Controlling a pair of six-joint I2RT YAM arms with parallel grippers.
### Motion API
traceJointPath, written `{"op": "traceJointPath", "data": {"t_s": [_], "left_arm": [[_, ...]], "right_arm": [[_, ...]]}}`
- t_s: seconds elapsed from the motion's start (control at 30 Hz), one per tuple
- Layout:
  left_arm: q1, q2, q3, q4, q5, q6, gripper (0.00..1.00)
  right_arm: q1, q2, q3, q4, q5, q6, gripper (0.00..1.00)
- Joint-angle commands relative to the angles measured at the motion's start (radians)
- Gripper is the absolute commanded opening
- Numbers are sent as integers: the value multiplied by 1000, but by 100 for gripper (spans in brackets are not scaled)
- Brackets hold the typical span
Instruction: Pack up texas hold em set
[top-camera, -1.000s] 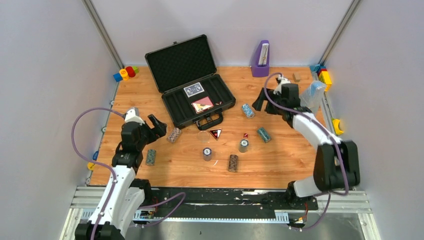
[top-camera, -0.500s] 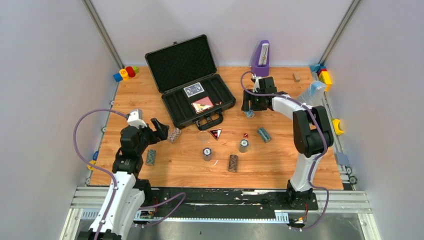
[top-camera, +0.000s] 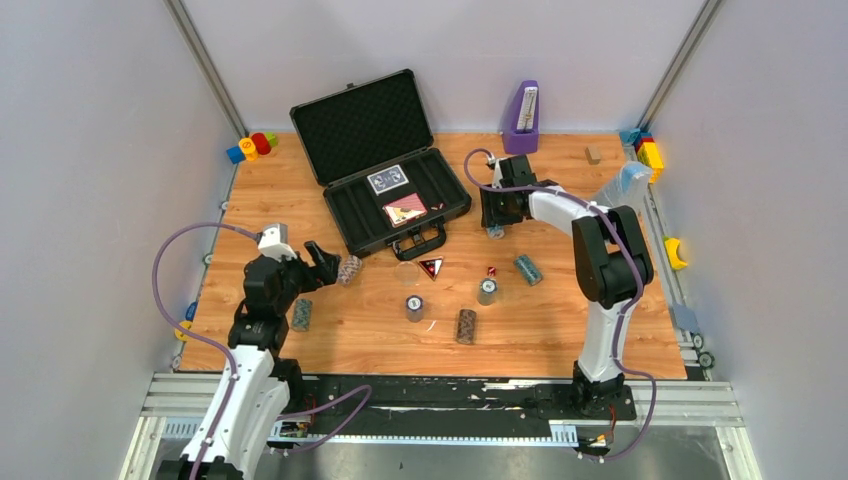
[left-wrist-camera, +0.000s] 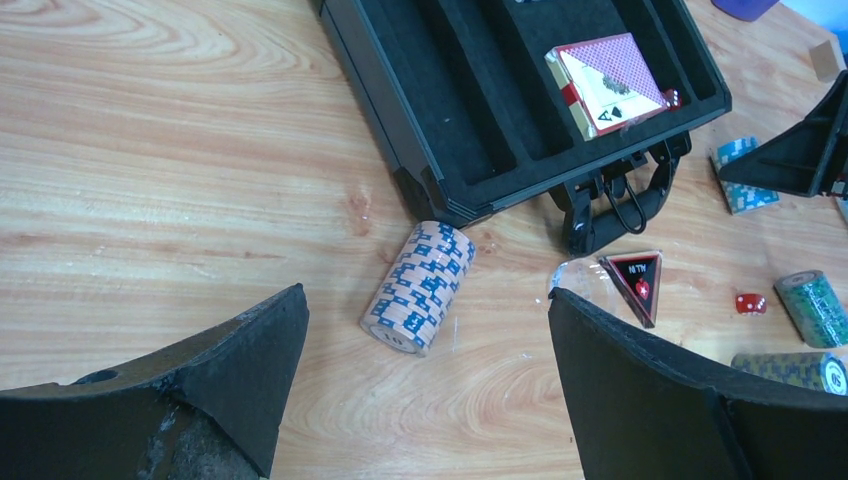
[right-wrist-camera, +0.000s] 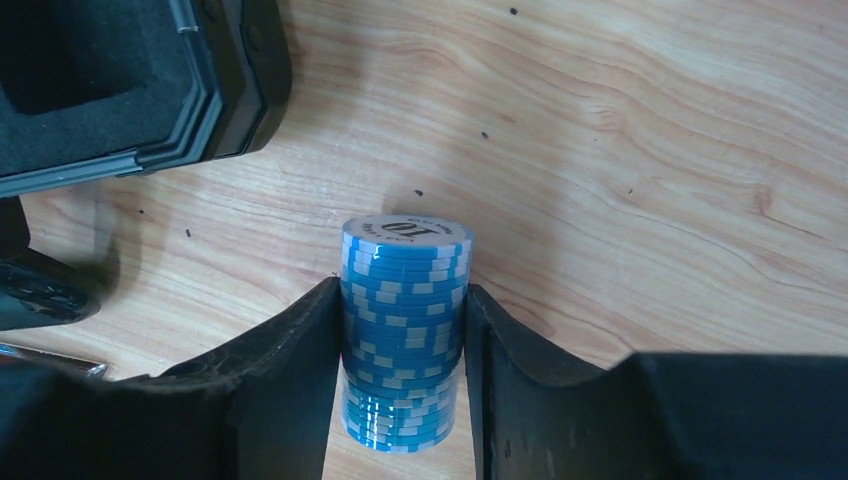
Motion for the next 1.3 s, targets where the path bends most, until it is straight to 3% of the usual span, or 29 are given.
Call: {"op": "traceJointPath", "data": {"t_s": [0.0, 0.2, 0.67, 0.93, 1.0, 1.07, 1.13, 1.17, 1.27], "left_arm": [[5, 0, -9, 51, 13, -4, 98], [5, 6, -16, 86, 5, -11, 98], [4, 69, -4, 107, 10, -5, 98], [4, 94, 4, 113, 14, 0, 99], [4, 96, 4, 115, 14, 2, 99], [4, 96, 3, 116, 14, 3, 99], [5, 97, 2, 116, 15, 3, 99], [5, 98, 3, 116, 15, 3, 99], [5, 107, 6, 105, -8, -1, 100]], "right_arm": [[12, -104, 86, -12, 50, -21, 26], [18, -79, 252, -12, -33, -50, 19], [76, 283, 798, -6, -159, -58, 14], [103, 376, 866, 92, -156, -67, 15], [108, 395, 874, 110, -135, -67, 31], [113, 414, 885, 120, -115, -68, 63], [120, 422, 887, 132, -73, -68, 87], [123, 419, 886, 135, -50, -67, 93], [129, 394, 856, 141, -21, -68, 96]]}}
